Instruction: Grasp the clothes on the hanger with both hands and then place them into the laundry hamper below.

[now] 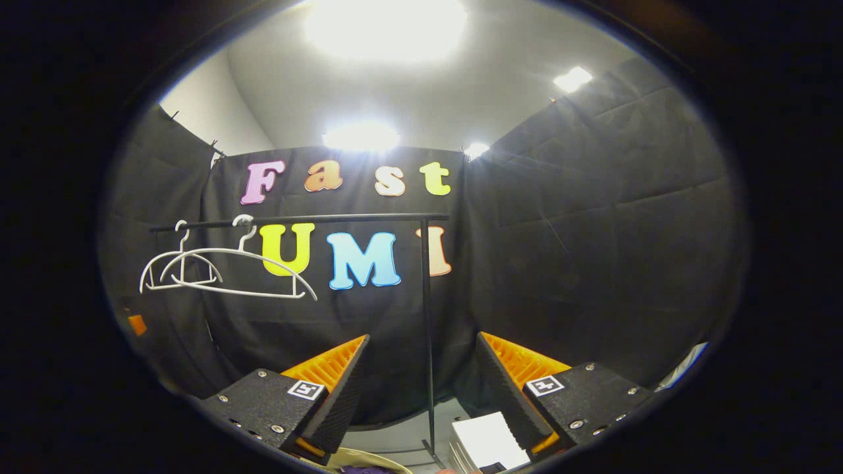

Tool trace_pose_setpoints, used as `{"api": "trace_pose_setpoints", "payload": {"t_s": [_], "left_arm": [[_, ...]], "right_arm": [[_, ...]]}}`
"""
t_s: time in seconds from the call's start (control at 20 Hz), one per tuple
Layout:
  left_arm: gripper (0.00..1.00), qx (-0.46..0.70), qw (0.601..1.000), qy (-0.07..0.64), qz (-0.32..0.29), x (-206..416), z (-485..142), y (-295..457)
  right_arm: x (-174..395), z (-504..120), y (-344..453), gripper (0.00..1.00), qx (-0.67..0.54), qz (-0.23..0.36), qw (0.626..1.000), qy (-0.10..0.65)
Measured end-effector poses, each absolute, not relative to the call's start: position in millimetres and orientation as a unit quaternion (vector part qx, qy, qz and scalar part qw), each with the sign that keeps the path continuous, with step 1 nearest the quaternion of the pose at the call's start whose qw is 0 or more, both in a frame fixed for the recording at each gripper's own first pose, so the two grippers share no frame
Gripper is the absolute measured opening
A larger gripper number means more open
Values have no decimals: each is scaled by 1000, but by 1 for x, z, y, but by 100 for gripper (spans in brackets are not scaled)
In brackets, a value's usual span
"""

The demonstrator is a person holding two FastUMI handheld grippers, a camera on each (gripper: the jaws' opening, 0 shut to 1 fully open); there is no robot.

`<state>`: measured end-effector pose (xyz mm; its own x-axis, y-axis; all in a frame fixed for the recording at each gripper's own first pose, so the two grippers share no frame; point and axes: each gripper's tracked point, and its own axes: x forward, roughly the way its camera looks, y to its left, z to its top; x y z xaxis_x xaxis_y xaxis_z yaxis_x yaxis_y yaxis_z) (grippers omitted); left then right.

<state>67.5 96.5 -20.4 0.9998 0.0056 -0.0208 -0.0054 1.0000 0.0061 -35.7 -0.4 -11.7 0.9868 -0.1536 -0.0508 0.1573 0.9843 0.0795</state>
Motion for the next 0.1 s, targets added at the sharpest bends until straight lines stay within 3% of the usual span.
{"api": "trace_pose_setpoints", "payload": {"t_s": [0.1], "left_arm": [[94,-5,1000,6,4,70,-16,95]], "right_arm": [[-28,-7,2,95,46,-70,996,14]]}}
